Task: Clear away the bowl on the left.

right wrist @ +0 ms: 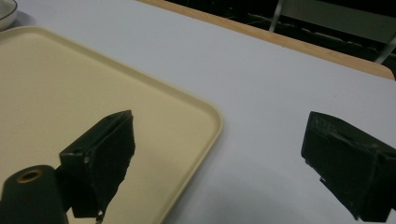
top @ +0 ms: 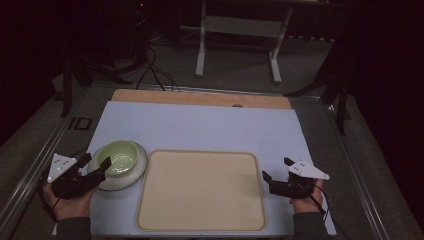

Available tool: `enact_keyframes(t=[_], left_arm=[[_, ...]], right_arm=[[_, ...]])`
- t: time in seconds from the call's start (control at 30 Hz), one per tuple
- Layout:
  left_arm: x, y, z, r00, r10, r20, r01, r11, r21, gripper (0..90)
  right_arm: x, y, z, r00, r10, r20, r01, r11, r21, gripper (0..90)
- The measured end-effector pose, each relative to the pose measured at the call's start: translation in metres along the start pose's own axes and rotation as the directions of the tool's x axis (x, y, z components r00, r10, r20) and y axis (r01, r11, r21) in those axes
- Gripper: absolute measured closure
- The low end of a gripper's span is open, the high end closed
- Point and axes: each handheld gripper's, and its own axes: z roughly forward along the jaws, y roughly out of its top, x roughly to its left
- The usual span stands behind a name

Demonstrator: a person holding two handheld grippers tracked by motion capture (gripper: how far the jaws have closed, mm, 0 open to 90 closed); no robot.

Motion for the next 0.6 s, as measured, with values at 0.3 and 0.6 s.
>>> enact_keyframes(t=[0.3, 0.6], left_arm=[[0.0016, 0.0001, 0.0005, 0.9999, -0.012, 0.000, 0.012, 0.9999, -0.001, 34.7], [0.0008, 0.0019, 0.0059, 0.9996, -0.028, 0.007, 0.028, 0.9996, 0.002, 35.6]], right_arm=[[0.0007, 0.0006, -0.0003, 0.9998, -0.020, -0.008, 0.020, 1.000, -0.005, 9.5], [0.0002, 0.0006, -0.0025, 0.9996, -0.024, -0.013, 0.024, 0.999, -0.025, 9.5]])
